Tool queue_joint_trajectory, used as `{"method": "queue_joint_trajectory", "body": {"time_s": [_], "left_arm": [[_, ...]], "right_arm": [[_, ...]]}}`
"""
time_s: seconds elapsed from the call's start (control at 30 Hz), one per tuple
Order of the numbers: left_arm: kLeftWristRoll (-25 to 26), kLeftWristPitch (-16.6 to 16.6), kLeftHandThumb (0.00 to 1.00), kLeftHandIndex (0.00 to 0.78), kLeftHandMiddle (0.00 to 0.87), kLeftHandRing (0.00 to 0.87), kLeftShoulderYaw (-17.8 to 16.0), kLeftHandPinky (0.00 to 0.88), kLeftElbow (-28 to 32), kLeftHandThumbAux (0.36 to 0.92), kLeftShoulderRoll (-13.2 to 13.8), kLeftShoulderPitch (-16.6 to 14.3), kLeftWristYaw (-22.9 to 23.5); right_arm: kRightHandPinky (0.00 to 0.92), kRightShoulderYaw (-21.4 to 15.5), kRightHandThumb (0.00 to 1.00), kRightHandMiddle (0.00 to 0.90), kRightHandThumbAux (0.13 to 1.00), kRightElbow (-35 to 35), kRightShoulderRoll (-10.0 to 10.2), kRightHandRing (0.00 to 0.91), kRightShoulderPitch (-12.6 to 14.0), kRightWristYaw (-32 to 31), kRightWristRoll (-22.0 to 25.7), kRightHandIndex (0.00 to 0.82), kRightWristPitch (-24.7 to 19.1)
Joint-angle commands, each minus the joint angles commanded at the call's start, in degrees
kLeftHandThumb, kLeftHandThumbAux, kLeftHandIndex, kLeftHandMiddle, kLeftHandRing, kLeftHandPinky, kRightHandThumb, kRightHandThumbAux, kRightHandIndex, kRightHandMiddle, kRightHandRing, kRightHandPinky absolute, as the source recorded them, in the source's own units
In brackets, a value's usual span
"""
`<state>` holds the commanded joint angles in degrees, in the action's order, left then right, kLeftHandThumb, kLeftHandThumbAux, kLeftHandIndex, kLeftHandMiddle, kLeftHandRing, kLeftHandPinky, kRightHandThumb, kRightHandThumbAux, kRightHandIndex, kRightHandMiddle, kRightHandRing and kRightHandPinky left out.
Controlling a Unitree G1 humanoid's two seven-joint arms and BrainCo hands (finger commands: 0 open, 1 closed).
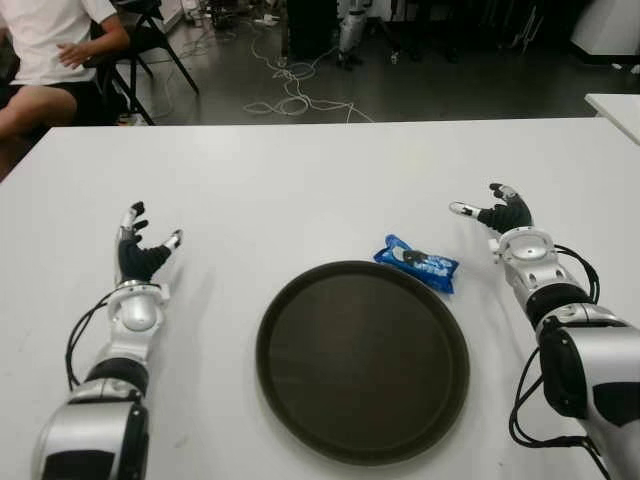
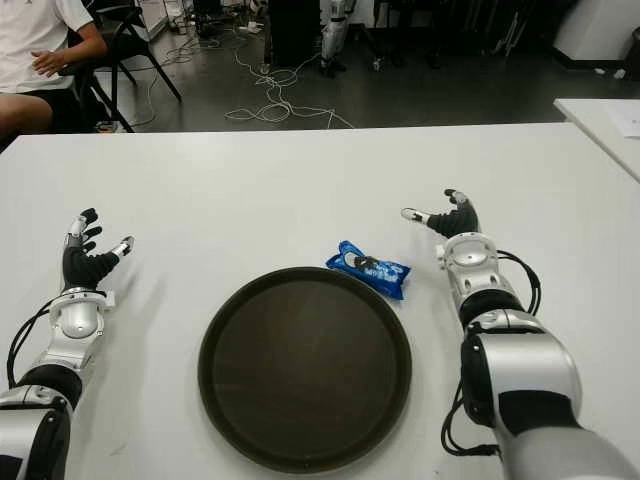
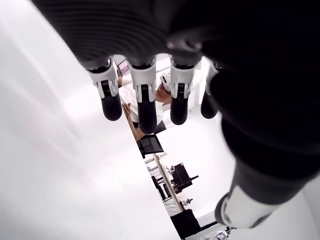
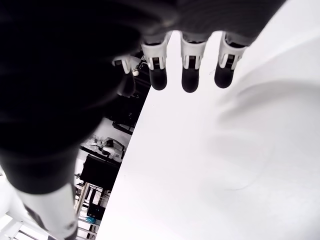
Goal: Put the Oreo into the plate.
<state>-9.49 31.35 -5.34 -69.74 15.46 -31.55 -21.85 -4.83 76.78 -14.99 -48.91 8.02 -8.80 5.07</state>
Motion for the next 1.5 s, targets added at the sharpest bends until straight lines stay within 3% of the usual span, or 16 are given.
{"method": "queue_joint_trajectory", "body": {"time_s": [1.5], "left_arm": [[0.3, -0.3, 0.001, 0.080, 0.122, 0.116, -0.3, 0.108, -0.2, 0.782, 0.0, 0.0, 0.3]], "right_arm": [[0.033, 0.3, 0.000, 0.057, 0.761, -0.1, 0.2, 0.041, 0.1, -0.2, 0.0, 0.098, 0.2]]}}
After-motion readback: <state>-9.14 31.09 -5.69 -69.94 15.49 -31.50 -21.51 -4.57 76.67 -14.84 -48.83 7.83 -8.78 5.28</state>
